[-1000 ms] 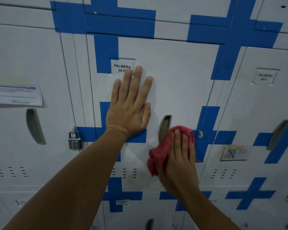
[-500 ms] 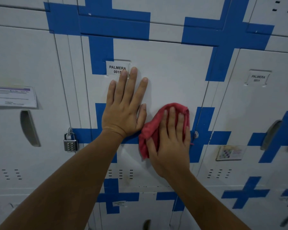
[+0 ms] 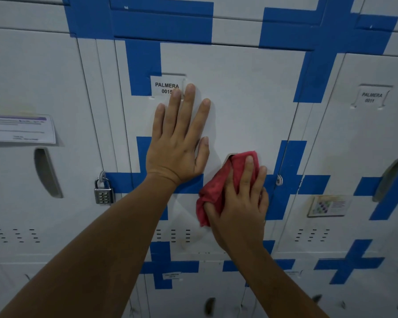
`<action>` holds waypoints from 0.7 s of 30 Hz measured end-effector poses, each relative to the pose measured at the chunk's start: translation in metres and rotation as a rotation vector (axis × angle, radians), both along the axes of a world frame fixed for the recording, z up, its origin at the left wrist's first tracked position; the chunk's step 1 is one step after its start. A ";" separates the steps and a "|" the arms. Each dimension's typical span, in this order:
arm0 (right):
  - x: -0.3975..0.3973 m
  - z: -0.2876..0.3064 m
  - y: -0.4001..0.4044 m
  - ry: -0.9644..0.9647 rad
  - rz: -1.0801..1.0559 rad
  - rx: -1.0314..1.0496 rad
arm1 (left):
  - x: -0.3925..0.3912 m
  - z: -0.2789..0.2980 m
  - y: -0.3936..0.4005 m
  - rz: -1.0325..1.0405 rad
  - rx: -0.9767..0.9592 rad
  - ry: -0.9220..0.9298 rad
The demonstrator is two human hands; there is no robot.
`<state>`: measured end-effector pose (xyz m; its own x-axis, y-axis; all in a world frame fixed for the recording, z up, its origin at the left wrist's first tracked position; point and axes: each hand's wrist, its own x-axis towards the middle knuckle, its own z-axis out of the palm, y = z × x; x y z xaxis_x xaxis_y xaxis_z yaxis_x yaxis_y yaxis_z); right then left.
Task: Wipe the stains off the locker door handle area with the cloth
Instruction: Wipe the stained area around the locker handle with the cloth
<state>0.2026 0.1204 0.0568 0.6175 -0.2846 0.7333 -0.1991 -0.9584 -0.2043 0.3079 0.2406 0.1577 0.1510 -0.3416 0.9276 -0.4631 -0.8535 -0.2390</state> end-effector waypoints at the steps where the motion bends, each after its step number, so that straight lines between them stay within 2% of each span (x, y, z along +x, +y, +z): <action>1: 0.000 0.000 0.000 0.004 -0.001 0.000 | 0.000 0.000 0.000 -0.001 -0.003 -0.001; 9: -0.011 -0.040 0.007 0.101 -0.016 0.017 | -0.001 -0.001 0.000 0.005 0.005 0.008; 16: -0.013 -0.023 0.018 0.143 -0.114 0.049 | -0.001 0.000 0.001 0.013 0.015 0.021; 18: -0.013 -0.020 0.017 0.154 -0.043 0.185 | 0.000 0.000 0.000 0.007 0.014 0.018; 21: -0.017 -0.017 0.020 0.136 0.145 0.523 | 0.001 -0.002 0.001 0.014 0.017 0.020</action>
<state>0.1859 0.1408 0.0396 0.7568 -0.4943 0.4277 -0.1308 -0.7557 -0.6418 0.3091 0.2415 0.1555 0.1741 -0.3550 0.9185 -0.4557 -0.8559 -0.2444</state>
